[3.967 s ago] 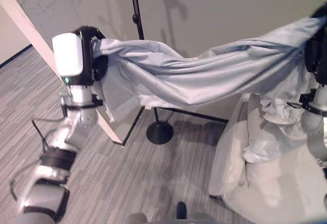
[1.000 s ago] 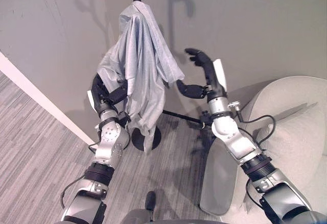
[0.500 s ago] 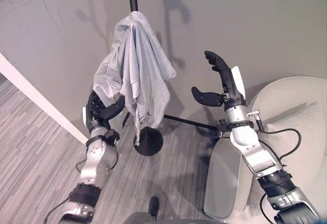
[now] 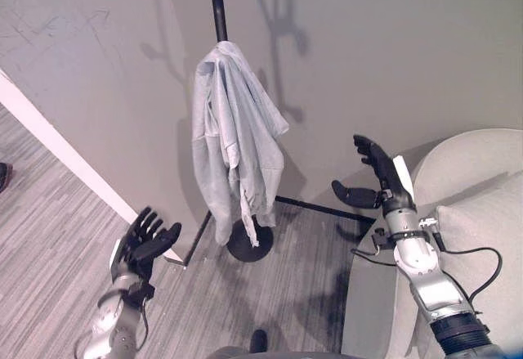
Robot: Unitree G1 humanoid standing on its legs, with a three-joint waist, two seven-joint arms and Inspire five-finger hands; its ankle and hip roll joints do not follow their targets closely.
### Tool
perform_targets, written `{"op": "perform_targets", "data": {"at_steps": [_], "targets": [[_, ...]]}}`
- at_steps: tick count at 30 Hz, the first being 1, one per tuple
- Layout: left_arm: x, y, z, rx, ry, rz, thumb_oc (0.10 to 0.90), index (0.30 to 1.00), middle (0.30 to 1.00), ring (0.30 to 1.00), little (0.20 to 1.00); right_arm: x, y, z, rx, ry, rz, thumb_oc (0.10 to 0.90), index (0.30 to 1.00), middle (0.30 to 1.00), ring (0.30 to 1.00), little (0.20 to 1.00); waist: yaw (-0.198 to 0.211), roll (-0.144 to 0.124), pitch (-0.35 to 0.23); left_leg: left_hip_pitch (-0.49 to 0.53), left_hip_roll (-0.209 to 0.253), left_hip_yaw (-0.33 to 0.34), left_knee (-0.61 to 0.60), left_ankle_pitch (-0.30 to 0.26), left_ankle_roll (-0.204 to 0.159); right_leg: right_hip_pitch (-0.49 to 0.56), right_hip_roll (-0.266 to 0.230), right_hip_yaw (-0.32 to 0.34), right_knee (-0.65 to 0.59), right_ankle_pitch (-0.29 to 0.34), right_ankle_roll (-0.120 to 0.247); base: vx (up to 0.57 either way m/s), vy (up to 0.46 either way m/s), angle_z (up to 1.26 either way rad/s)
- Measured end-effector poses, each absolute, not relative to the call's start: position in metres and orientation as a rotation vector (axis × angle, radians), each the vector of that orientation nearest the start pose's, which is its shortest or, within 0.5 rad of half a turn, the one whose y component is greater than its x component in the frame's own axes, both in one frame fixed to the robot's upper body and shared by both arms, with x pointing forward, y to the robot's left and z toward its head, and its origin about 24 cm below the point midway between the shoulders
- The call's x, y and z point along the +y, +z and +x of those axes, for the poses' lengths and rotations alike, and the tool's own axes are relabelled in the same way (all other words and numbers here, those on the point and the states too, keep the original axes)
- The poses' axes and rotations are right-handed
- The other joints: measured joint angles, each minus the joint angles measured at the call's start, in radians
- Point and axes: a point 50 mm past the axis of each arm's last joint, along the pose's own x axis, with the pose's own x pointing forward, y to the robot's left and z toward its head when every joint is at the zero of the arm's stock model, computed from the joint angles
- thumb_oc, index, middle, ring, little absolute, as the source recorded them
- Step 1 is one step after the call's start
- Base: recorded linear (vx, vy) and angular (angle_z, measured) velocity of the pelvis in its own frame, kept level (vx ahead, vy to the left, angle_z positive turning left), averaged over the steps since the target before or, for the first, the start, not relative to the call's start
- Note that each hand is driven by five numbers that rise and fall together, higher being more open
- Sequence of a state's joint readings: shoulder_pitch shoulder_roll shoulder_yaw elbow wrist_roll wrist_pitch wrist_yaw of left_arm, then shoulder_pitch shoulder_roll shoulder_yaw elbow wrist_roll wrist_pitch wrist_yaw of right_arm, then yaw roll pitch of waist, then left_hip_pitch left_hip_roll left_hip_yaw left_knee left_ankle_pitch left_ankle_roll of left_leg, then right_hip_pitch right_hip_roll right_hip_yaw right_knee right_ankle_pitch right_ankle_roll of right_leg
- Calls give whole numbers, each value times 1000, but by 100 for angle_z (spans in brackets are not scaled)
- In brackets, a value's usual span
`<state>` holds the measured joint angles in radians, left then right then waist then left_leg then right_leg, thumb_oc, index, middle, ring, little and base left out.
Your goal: Hang the clothes on the sofa on the clothes rack.
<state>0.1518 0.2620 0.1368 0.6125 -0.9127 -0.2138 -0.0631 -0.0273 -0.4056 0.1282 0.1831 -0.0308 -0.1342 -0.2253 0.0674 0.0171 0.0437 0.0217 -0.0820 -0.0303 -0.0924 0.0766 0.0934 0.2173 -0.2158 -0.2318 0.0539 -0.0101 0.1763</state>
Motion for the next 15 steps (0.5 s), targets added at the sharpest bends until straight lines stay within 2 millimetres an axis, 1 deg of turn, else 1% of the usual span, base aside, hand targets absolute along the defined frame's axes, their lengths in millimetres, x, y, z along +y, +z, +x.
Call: {"op": "perform_targets", "data": {"at_steps": [1, 2, 3, 4, 5, 6, 7, 8, 9, 10, 11, 12, 13, 14, 15], "targets": [[276, -95, 143, 417, 600, -601, 800, 900, 900, 900, 900, -215, 12, 247, 70, -112, -420, 800, 900, 900, 900, 900, 7, -8, -14, 0, 0, -1, -3, -2, -3, -2, 0, -1, 4, -1, 0, 0, 0, 0], [275, -100, 138, 449, 620, -606, 800, 900, 900, 900, 900, -214, 4, 243, 113, -119, -408, 800, 900, 900, 900, 900, 7, -12, -20, 1, -1, -1, -3, -4, -3, -1, -1, 0, 4, -1, 0, 0, 0, 0], [271, -113, 122, 527, 658, -609, 800, 900, 900, 900, 900, -212, -14, 230, 193, -122, -391, 800, 900, 900, 900, 900, 11, -18, -20, 0, -2, -2, -3, -5, -3, -6, -3, -1, 11, -1, 0, 0, 0, 0], [271, -118, 118, 545, 674, -610, 800, 900, 900, 900, 900, -213, -19, 230, 207, -138, -375, 800, 900, 900, 900, 900, 11, -18, -24, 3, -1, -3, -2, -3, -2, -6, -2, -1, 19, -2, 1, -13, -5, 5], [270, -133, 103, 652, 732, -590, 800, 900, 900, 900, 900, -209, -44, 220, 309, -176, -309, 800, 900, 900, 900, 900, 4, -20, -45, 6, -1, -9, -2, -5, -1, -12, -3, -1, 39, -6, 1, -10, -6, 7], [269, -143, 86, 746, 785, -580, 800, 900, 900, 900, 900, -206, -59, 213, 386, -192, -278, 800, 900, 900, 900, 900, -1, -22, -55, 7, -2, -12, -3, -8, 3, -14, -5, 0, 52, -10, -5, -12, -10, 5], [264, -154, 66, 882, 826, -545, 800, 900, 900, 900, 900, -200, -86, 195, 528, -188, -238, 800, 900, 900, 900, 900, -8, -31, -74, 7, -5, -12, -3, -17, 10, -22, -10, -1, 68, -18, -13, 0, 0, 0], [260, -158, 57, 941, 834, -538, 800, 900, 900, 900, 900, -198, -97, 184, 601, -181, -229, 800, 900, 900, 900, 900, -4, -31, -73, 5, -7, -14, -3, -16, 12, -26, -12, -1, 72, -18, -13, -6, -18, 4], [254, -162, 46, 1002, 832, -517, 800, 900, 900, 900, 900, -192, -114, 168, 693, -186, -187, 800, 900, 900, 900, 900, 1, -35, -71, 4, -7, -16, -1, -9, 15, -34, -12, -2, 82, -18, -13, 1, -22, 8], [251, -165, 38, 1044, 838, -506, 800, 900, 900, 900, 900, -188, -125, 159, 751, -202, -136, 800, 900, 900, 900, 900, 4, -37, -72, 5, -7, -21, 1, -3, 17, -35, -12, -4, 89, -18, -13, 13, -23, 15], [246, -168, 27, 1127, 824, -471, 800, 900, 900, 900, 900, -182, -146, 137, 910, -258, -19, 800, 900, 900, 900, 900, 6, -35, -77, 7, -8, -29, 1, -9, 17, -28, -12, -5, 88, -24, -18, 32, -27, 13], [243, -169, 20, 1191, 794, -426, 800, 900, 900, 900, 900, -173, -160, 120, 1051, -337, 115, 800, 900, 900, 900, 900, 11, -43, -84, 13, -8, -29, 1, -10, 23, -25, -12, -4, 85, -26, -21, 25, -19, 12], [242, -170, 18, 1209, 781, -419, 800, 900, 900, 900, 900, -169, -165, 112, 1108, -369, 164, 800, 900, 900, 900, 900, 17, -43, -84, 15, -8, -31, 0, -10, 24, -22, -12, -5, 84, -28, -23, 29, -14, 7], [237, -171, 17, 1249, 725, -381, 800, 900, 900, 900, 900, -162, -173, 92, 1209, -488, 346, 800, 900, 900, 900, 900, 31, -42, -84, 14, -9, -32, 0, -12, 21, -22, -12, -6, 85, -34, -29, 0, 0, 0], [234, -172, 18, 1257, 709, -377, 800, 900, 900, 900, 900, -164, -173, 91, 1220, -524, 389, 800, 900, 900, 900, 900, 37, -41, -84, 12, -10, -28, 0, -12, 21, -22, -12, -6, 82, -35, -26, 0, 0, 0]]}}
